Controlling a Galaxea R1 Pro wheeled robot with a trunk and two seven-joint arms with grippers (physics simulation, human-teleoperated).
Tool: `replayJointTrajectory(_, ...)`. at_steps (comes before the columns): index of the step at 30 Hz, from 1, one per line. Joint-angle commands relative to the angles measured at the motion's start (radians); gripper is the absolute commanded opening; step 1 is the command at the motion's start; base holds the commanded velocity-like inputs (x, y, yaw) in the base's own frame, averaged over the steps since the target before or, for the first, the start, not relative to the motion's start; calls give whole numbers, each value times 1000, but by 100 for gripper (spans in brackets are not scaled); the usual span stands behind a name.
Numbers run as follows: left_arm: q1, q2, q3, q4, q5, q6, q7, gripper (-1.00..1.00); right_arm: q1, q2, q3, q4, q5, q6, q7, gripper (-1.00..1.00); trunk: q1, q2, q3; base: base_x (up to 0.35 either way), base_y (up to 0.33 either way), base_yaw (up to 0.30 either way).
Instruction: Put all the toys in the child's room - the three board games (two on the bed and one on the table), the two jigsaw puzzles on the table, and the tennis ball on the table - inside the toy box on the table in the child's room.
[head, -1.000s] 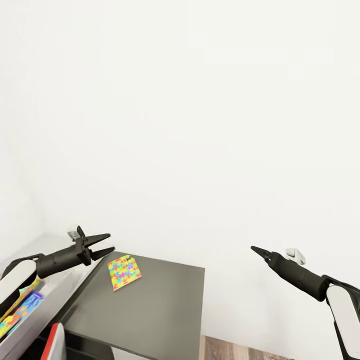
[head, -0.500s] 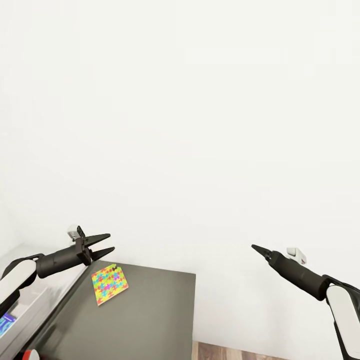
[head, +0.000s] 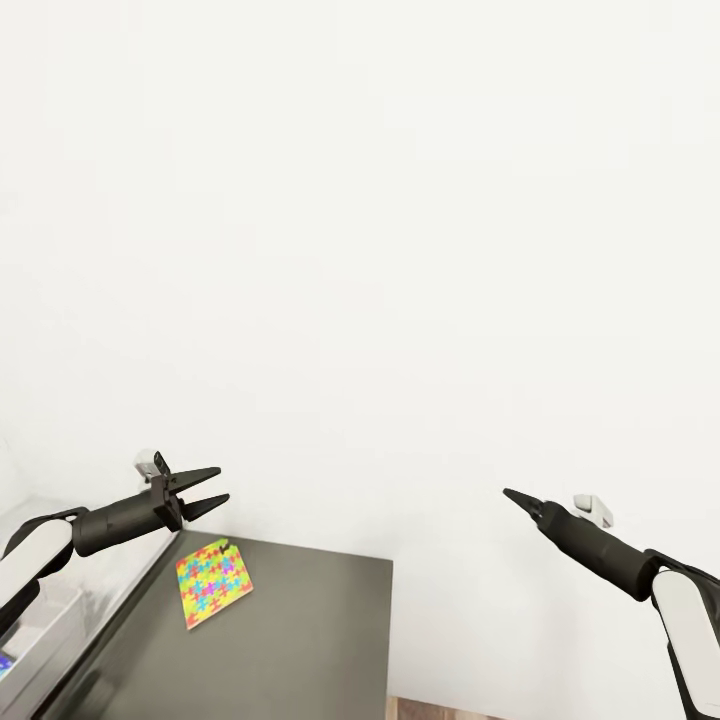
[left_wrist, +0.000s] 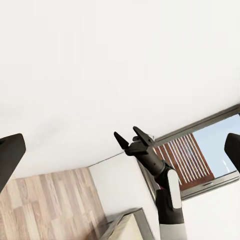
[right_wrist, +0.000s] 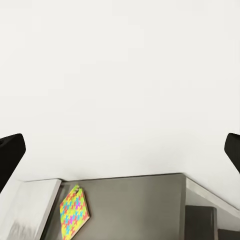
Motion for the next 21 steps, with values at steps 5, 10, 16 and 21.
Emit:
replayJointTrajectory(5, -1, 1, -3, 1, 5, 4, -2, 100, -1, 0, -2, 0, 8, 5, 10, 100, 0, -1, 0, 85, 94, -12)
replayJointTrajectory(10, -1, 1, -3, 1, 5, 5, -2, 100, -1, 0, -2, 1, 8, 4, 10, 100, 0, -1, 3, 67, 29, -173)
replayJointTrajectory(16, -1, 1, -3, 1, 5, 4, -2, 100, -1, 0, -2, 1, 8, 4, 10, 100, 0, -1, 7, 11, 4, -237)
replayJointTrajectory(21, -1, 1, -3, 1, 5, 4, -2, 100, -1, 0, -2, 2, 8, -1, 10, 100, 0, -1, 9, 2, 1, -122)
